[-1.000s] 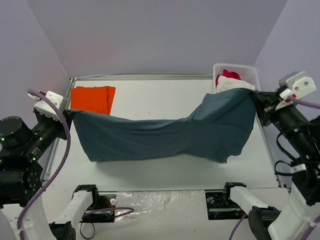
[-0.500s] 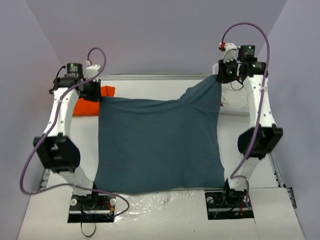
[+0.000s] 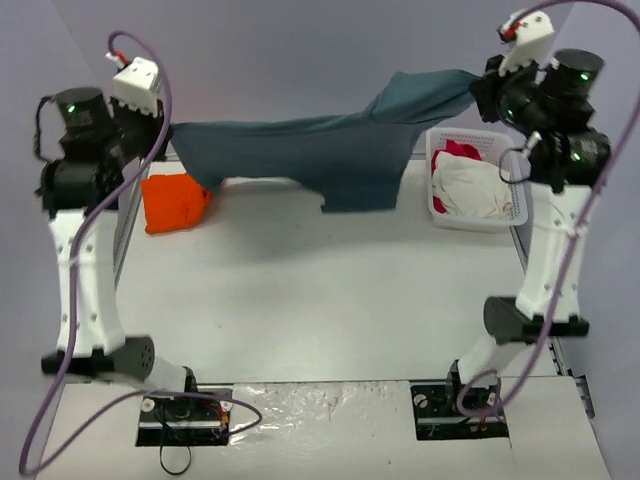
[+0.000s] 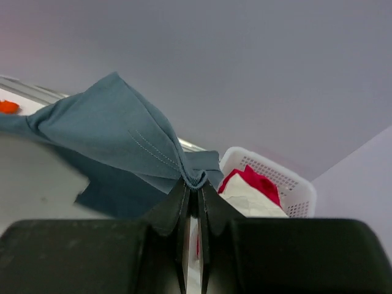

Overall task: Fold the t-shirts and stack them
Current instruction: Flatten out the tshirt

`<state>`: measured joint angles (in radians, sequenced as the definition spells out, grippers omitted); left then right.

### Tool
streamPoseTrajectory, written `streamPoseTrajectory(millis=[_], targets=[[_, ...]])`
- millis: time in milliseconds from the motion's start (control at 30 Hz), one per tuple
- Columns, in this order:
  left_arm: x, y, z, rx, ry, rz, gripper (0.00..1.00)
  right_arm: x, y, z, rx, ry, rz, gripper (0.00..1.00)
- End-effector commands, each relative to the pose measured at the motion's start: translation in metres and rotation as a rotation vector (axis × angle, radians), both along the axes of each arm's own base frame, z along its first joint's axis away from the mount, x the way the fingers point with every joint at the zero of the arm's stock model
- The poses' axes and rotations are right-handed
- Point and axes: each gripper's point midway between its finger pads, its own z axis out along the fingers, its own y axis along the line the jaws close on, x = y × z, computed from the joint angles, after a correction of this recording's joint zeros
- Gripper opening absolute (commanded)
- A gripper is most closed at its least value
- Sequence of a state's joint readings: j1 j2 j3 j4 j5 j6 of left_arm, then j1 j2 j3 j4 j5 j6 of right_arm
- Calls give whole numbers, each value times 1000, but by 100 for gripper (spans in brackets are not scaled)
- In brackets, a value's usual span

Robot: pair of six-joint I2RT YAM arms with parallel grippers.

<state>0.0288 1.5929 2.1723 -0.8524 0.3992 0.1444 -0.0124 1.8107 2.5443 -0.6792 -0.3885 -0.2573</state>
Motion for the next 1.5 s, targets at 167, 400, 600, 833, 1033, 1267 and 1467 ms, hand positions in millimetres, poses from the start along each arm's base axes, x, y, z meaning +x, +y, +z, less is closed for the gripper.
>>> streamPoseTrajectory(millis=[167, 400, 600, 833, 1033, 1267, 1467], targets=[[-113, 13, -45, 164, -13, -2, 2, -124, 7, -40, -59, 58, 70, 0], [-184, -9, -175, 222, 212, -242, 17, -249, 9, -134, -185, 258, 162, 9], [-257, -35, -194, 308, 294, -608, 53, -298, 4, -132, -300, 270, 204, 78], [-237, -39, -162, 284, 301, -629, 62, -241, 8, -122, -256, 262, 208, 78], [-140, -19, -220, 156, 442, -328, 63, -142, 20, -196, -149, 450, 274, 0], [-70, -14, -283, 46, 658, -176, 28, -37, 49, -258, -86, 625, 322, 0], [-50, -20, -301, 12, 720, -188, 25, 27, 100, -322, -168, 723, 347, 0]])
